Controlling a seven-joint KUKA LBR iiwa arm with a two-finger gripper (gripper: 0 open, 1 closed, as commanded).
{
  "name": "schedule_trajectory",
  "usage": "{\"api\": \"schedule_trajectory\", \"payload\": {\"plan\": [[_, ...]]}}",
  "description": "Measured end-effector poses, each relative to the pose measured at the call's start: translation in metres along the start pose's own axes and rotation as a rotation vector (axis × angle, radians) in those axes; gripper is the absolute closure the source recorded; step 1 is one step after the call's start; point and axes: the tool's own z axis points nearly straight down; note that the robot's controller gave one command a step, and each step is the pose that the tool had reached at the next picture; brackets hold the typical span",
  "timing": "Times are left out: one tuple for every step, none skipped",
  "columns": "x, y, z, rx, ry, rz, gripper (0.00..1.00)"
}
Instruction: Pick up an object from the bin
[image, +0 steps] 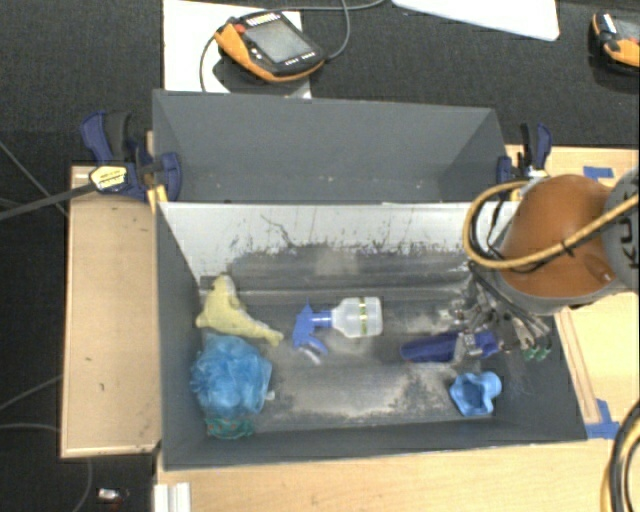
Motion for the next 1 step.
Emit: {"api": "schedule_trajectory", "payload": {"plan": [[0.0,0.0,0.0,0.0,0.0,0.0,1.0]]}}
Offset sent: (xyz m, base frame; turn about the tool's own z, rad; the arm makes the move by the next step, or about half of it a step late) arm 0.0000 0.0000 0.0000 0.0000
